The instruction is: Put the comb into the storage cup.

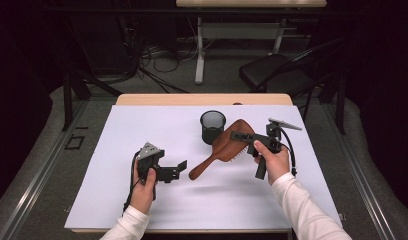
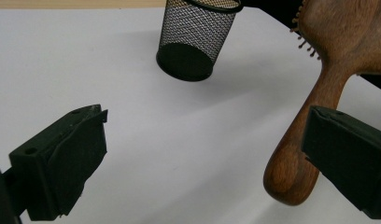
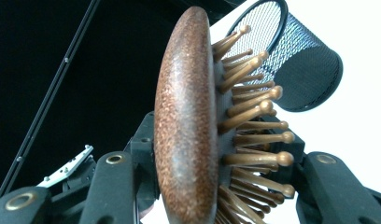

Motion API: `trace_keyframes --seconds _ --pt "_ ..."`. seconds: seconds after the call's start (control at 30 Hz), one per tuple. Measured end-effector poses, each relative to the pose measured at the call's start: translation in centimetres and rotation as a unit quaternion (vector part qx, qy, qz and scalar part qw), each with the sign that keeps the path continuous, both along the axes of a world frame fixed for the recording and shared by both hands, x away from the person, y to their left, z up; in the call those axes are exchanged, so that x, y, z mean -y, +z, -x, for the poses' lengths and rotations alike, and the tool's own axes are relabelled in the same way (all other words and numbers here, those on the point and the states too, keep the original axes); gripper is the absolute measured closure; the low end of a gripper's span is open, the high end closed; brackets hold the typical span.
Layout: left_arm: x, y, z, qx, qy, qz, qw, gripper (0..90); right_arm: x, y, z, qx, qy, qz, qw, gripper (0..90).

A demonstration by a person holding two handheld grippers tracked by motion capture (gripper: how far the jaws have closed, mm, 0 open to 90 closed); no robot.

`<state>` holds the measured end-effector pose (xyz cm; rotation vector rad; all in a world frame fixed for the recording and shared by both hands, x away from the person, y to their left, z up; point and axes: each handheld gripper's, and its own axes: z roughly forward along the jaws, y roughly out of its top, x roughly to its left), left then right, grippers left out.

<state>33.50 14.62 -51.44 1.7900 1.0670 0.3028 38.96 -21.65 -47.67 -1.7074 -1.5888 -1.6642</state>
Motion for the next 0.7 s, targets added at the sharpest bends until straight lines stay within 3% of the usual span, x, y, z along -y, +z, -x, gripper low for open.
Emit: trace_keyframes --seconds 0.17,0.33,0.43,0.7 --pt "0.1 -0.1 0.0 0.004 0.000 -0.004 1.0000 0.4 0.2 0.6 -0.2 0.006 -0.008 -0.004 0.9999 48.7" --pt "0.0 -0.1 0.0 0.003 -0.002 0.010 0.9999 0.4 0.6 0.9 -0.5 0.009 -0.013 0.000 0.9999 48.7" --pt "-0.1 0.0 0.0 0.006 -0.004 0.007 0.9999 0.4 0.8 1.1 -0.6 0.008 -0.018 -0.001 0.9998 48.7" --pt "-0.1 -0.2 -0.1 -0.004 -0.010 0.011 0.9999 0.9 1.0 1.9 -1.0 0.020 -0.031 0.003 0.9993 48.6"
